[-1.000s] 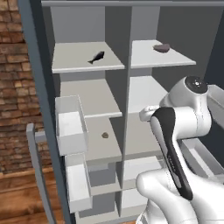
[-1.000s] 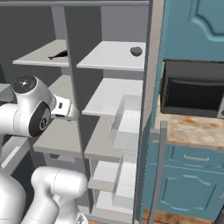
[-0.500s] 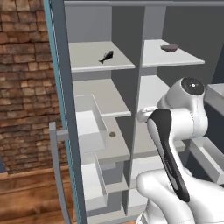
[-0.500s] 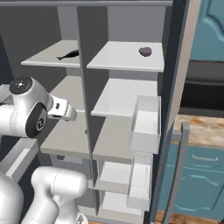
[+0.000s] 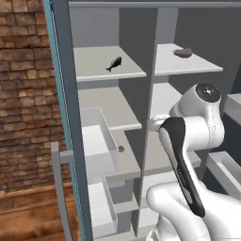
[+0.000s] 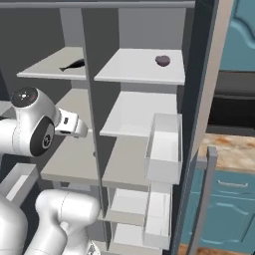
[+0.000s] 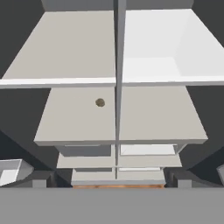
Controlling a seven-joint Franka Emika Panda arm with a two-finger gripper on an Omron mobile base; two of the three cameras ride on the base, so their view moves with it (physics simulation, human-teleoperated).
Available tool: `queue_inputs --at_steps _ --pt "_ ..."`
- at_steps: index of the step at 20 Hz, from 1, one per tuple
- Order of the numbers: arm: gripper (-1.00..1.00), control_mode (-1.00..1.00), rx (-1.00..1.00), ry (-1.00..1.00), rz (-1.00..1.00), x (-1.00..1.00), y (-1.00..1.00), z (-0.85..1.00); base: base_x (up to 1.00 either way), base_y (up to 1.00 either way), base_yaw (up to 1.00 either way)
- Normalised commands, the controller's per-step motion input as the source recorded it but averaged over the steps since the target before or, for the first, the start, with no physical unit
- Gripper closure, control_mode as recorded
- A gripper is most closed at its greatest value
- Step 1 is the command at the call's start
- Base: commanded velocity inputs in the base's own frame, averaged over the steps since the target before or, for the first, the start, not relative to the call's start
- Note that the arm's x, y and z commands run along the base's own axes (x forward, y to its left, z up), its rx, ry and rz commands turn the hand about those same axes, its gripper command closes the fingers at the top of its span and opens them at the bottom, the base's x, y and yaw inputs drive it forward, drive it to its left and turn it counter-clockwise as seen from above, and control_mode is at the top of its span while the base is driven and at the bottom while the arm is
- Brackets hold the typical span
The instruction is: Pick up the frozen fish from the freezer, place it on any shelf in the fridge, and close the fridge and freezer doors when done.
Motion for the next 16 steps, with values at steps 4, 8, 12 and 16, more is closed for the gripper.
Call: queue_inputs --at_steps 4,8,12,16 --pt "-1.0 1.0 0.0 0.0 0.0 0.0 0.0 0.0 0.11 0.2 -0.01" --pt "-1.0 1.0 0.0 0.0 0.0 0.0 0.0 0.0 0.07 0.31 0.0" --pt "-1.0 1.0 0.0 0.0 0.0 0.0 0.0 0.0 0.14 0.34 0.0" --pt "-1.0 1.0 0.0 0.0 0.0 0.0 0.0 0.0 0.27 0.25 0.0"
